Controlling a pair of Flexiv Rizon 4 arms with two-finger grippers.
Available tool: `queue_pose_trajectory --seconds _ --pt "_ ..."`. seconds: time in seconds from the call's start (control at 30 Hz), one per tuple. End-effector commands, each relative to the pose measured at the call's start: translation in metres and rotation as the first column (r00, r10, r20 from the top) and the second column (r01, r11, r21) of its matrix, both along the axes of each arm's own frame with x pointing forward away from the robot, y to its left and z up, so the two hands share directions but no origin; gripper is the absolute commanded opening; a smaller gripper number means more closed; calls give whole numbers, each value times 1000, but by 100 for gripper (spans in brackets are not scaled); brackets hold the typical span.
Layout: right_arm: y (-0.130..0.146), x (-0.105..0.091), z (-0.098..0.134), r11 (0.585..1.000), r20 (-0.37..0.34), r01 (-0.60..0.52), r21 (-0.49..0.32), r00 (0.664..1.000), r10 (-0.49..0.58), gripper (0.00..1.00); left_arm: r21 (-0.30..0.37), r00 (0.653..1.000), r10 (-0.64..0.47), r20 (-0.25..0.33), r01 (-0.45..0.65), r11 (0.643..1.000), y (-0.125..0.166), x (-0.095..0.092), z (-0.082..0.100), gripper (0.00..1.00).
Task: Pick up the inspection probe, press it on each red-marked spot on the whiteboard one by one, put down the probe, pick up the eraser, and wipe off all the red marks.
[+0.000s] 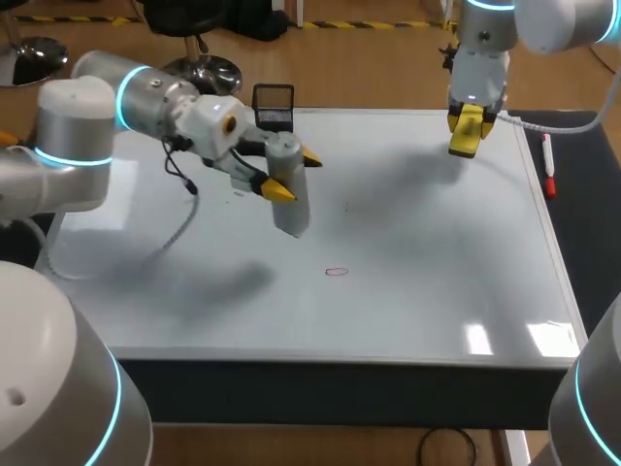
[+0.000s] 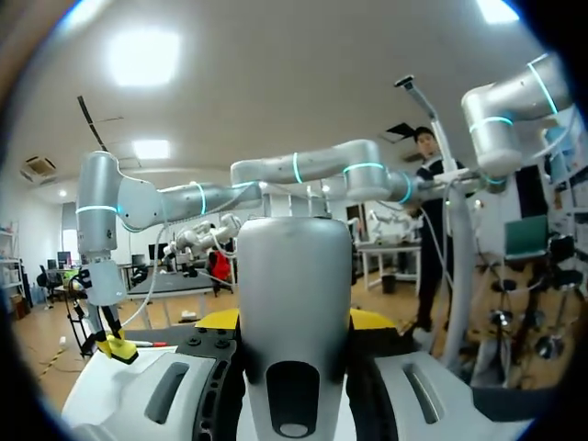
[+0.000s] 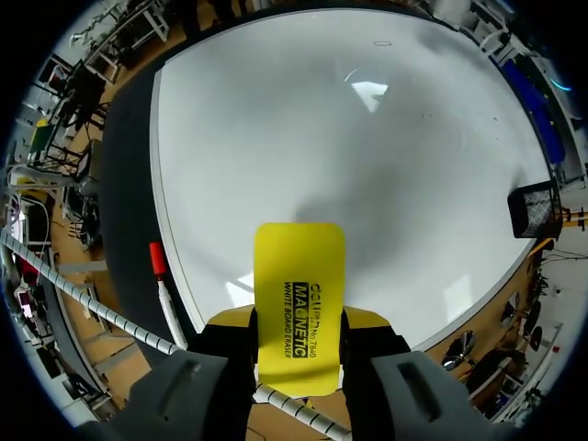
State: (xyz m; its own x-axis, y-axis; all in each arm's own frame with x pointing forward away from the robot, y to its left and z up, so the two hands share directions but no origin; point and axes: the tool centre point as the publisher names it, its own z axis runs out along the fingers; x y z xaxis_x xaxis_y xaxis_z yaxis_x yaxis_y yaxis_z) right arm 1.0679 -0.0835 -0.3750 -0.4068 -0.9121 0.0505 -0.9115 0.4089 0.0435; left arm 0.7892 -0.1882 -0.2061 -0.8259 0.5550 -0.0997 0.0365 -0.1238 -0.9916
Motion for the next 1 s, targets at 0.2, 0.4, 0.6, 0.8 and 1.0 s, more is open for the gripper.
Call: queue_pose_trajectory --seconds 0.2,0.4,0.6,0.8,1.0 --pt "-1 0 1 1000 1 -2 -3 1000 2 0 9 996 -75 -56 76 997 -35 -17 -31 0" --pt "-1 0 1 1000 1 -2 -3 1000 2 0 8 992 -93 -84 94 996 -47 -24 -43 0" --pt "-1 0 1 1000 1 -2 -3 1000 2 0 7 992 -85 -92 86 996 -54 -23 -55 0" --pt "-1 0 1 1000 1 -2 -3 1000 2 0 16 991 -96 -91 98 995 -60 -24 -66 0" --pt "-1 0 1 1000 1 -2 -3 1000 2 0 27 991 -104 -86 107 994 -65 -25 -71 0"
